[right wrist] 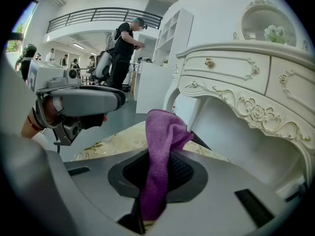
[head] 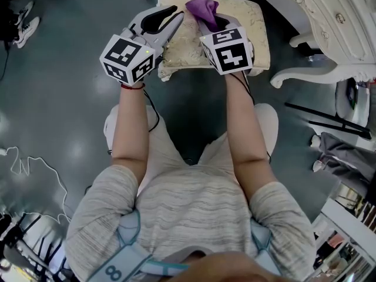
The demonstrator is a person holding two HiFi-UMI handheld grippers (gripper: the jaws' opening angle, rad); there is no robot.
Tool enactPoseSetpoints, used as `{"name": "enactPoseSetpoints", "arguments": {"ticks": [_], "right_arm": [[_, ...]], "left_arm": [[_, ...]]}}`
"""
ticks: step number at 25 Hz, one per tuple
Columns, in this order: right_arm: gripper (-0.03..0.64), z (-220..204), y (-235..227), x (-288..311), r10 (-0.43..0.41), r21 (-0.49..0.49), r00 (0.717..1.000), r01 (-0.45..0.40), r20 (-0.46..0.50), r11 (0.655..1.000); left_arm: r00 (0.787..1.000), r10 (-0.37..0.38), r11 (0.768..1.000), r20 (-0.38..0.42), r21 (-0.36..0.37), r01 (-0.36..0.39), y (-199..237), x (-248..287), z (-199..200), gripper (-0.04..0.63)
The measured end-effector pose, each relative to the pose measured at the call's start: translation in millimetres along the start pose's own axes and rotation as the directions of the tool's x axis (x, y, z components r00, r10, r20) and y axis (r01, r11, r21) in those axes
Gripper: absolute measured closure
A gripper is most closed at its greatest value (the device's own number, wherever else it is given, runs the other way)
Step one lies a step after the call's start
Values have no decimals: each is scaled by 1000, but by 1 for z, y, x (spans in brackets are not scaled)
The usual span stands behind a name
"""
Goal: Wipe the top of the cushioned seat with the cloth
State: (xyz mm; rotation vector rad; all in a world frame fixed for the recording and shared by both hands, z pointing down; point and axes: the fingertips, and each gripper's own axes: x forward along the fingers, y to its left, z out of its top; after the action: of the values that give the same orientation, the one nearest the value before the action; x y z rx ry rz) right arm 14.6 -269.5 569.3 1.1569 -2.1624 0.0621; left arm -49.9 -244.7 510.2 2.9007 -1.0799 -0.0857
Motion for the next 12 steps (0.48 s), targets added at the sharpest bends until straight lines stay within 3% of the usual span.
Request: {"name": "enactPoseSetpoints", "arguments": {"ticks": [12], "right_arm": [[549, -19, -32, -11, -49, 26, 999, 49, -22, 998]], "left_arm": [[1000, -15, 1000, -10, 0, 15, -3, 6, -4, 512]]}}
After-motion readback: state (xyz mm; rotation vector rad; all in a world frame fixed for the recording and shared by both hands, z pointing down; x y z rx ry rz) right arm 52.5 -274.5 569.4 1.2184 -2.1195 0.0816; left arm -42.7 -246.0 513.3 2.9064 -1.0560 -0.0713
